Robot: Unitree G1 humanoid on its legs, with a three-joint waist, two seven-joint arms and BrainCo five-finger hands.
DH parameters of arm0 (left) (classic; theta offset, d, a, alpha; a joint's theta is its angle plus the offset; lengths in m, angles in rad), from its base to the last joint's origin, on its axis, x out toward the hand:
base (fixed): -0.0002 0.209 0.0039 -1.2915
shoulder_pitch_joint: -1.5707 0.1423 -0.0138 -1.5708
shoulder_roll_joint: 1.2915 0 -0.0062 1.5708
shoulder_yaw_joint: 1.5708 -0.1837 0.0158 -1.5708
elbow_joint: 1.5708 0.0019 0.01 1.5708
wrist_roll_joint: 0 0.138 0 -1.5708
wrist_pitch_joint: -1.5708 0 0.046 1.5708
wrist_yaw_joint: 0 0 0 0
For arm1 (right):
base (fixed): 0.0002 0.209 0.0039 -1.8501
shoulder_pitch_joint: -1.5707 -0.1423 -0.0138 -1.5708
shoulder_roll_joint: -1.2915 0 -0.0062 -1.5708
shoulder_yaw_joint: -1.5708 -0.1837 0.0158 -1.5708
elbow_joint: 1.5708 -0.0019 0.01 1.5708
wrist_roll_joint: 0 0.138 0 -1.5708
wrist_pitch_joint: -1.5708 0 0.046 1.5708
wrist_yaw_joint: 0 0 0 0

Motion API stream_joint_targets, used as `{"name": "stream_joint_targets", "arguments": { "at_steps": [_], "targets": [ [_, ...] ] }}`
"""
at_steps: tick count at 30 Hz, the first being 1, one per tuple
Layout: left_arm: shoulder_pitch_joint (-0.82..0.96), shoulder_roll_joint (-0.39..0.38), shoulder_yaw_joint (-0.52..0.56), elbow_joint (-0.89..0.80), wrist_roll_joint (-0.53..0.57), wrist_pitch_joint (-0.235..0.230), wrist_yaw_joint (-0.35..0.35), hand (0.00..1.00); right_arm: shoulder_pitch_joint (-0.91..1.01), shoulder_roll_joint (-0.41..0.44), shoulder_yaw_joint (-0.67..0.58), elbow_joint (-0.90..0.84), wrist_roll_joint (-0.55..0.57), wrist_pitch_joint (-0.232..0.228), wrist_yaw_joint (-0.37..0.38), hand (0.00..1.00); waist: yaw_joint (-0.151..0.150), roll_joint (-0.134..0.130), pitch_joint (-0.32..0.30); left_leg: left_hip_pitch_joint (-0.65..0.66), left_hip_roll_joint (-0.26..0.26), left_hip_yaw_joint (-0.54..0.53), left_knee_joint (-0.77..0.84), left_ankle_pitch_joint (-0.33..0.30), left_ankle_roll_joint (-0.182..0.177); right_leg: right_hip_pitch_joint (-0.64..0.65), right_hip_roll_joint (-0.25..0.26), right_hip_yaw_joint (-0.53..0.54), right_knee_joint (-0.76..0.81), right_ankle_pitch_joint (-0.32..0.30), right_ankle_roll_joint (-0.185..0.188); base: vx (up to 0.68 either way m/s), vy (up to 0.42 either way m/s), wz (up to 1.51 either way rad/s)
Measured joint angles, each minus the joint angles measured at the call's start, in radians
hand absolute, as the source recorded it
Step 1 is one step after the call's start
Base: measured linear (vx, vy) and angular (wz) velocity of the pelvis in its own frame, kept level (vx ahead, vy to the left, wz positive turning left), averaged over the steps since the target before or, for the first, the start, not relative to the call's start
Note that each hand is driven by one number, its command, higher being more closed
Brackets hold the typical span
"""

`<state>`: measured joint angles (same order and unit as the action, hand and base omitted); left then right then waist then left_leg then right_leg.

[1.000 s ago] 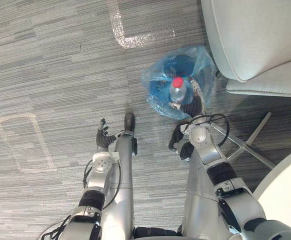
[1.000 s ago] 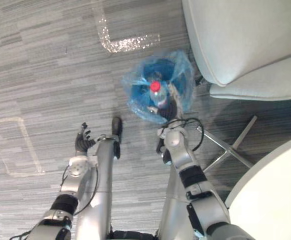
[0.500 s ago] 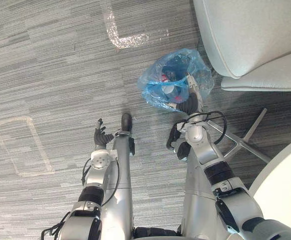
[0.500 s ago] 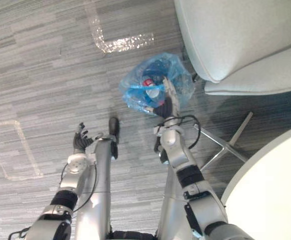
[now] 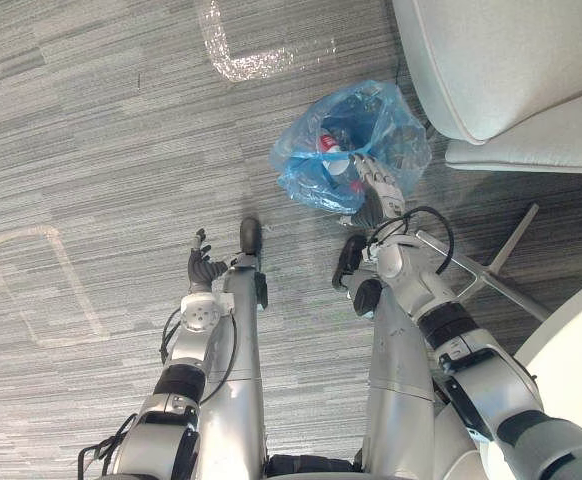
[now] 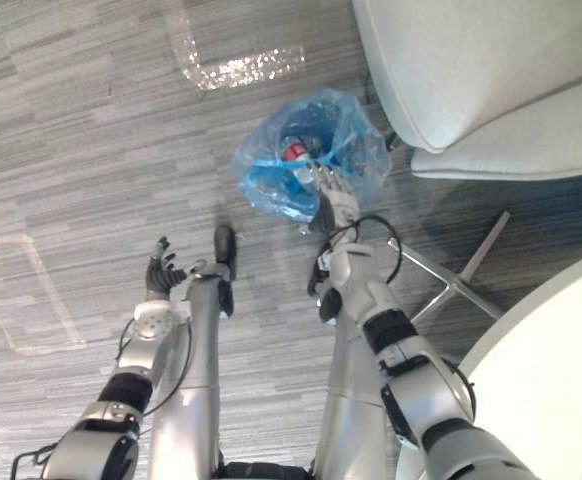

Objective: Gather rubbish on tea table into small bin, then transfer packed bag to large trash can.

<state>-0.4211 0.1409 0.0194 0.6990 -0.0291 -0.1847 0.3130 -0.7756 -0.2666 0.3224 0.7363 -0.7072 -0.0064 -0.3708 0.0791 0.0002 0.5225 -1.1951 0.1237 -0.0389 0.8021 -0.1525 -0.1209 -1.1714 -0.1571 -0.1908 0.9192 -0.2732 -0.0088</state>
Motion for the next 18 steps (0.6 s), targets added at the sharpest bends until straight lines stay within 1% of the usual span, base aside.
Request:
{"name": "stream_joint_targets", "arguments": {
  "at_steps": [4,5,8,9,10,16,18],
  "targets": [
    [-0.019,0.000,0.000,0.002,-0.015,-0.008,0.014,0.00,-0.037,0.009,-0.006,0.071,0.000,0.028,-0.001,0.00,-0.004,-0.001,-0.001,-0.035,-0.014,-0.008,-0.023,0.023,0.000,-0.035,-0.011,-0.008,-0.003,-0.001,0.003,-0.01,0.017,0.18],
    [-0.031,0.001,0.000,0.009,-0.015,-0.008,0.015,0.00,-0.040,0.020,-0.007,0.100,0.000,0.036,-0.001,0.00,-0.004,-0.001,-0.001,-0.047,-0.018,-0.016,-0.028,0.030,-0.003,-0.044,-0.015,-0.016,-0.002,0.004,-0.006,0.00,0.009,0.18],
    [-0.041,0.003,0.000,0.013,-0.022,-0.015,0.015,0.00,-0.056,0.033,-0.023,0.124,-0.001,0.045,-0.001,0.00,-0.005,-0.001,-0.001,-0.059,-0.020,-0.026,-0.031,0.036,-0.007,-0.054,-0.016,-0.023,-0.002,0.005,-0.008,0.01,0.008,0.08],
    [-0.042,0.003,0.001,0.016,-0.027,-0.018,0.015,0.00,-0.068,0.045,-0.027,0.150,-0.001,0.049,-0.001,1.00,-0.005,-0.001,-0.001,-0.060,-0.020,-0.028,-0.032,0.037,-0.007,-0.055,-0.017,-0.025,-0.002,0.005,-0.008,0.00,0.000,0.00],
    [-0.042,0.003,0.001,0.019,-0.036,-0.020,0.016,0.00,-0.073,0.053,-0.035,0.157,-0.001,0.055,-0.001,1.00,-0.005,-0.001,-0.001,-0.060,-0.021,-0.028,-0.033,0.038,-0.007,-0.055,-0.017,-0.025,-0.002,0.005,-0.008,0.00,0.000,0.00],
    [-0.045,0.000,0.003,0.025,-0.052,-0.021,0.016,0.00,-0.091,0.065,-0.044,0.184,0.000,0.057,-0.009,1.00,-0.004,-0.001,-0.001,-0.061,-0.025,-0.030,-0.046,0.049,-0.005,-0.057,-0.019,-0.027,-0.008,0.005,-0.008,0.00,0.000,0.00],
    [-0.052,0.000,0.003,0.034,-0.052,-0.021,0.015,0.00,-0.093,0.068,-0.043,0.182,0.001,0.055,-0.017,1.00,-0.003,-0.001,-0.001,-0.061,-0.024,-0.031,-0.049,0.052,-0.007,-0.058,-0.018,-0.028,-0.011,0.010,-0.014,0.00,0.000,0.00]
  ]
}}
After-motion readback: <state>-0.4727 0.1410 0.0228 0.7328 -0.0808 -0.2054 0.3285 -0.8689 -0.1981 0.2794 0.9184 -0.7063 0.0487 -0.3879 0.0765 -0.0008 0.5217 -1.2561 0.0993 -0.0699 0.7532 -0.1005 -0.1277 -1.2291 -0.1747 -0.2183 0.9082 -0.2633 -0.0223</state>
